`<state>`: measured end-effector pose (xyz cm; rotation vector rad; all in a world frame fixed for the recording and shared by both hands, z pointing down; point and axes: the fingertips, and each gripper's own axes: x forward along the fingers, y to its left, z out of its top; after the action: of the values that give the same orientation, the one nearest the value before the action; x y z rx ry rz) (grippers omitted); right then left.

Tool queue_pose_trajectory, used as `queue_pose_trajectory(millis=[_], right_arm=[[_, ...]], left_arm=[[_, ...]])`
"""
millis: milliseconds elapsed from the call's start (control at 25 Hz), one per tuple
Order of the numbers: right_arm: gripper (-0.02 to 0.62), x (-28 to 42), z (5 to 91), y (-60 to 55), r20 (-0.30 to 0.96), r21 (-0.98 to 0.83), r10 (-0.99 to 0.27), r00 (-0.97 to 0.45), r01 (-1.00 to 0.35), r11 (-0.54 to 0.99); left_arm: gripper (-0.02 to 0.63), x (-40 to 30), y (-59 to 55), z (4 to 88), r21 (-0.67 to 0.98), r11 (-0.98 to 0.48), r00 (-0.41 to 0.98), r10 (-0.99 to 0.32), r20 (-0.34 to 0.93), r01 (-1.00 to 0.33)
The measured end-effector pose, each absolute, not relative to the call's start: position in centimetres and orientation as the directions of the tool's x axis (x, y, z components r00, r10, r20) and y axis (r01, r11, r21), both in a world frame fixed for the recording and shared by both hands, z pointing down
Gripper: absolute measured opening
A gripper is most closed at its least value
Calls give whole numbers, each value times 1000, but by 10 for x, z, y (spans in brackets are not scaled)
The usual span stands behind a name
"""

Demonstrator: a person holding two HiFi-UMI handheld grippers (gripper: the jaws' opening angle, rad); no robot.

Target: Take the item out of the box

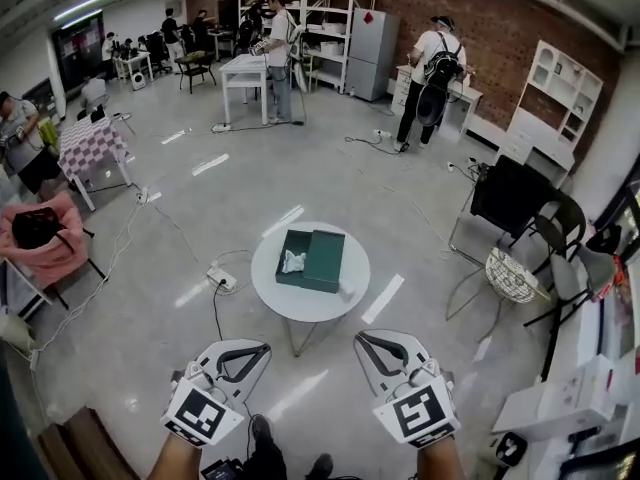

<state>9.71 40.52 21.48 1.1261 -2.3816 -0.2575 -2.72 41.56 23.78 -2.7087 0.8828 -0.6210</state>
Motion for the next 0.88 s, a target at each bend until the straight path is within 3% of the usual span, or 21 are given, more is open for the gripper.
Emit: queue_pose_trajectory(millis=[880], right_arm=[[38, -6, 202, 236, 384, 368, -857, -345, -794, 484]], left_arm=[[19, -120, 212, 223, -316, -894, 862, -410, 297, -317]])
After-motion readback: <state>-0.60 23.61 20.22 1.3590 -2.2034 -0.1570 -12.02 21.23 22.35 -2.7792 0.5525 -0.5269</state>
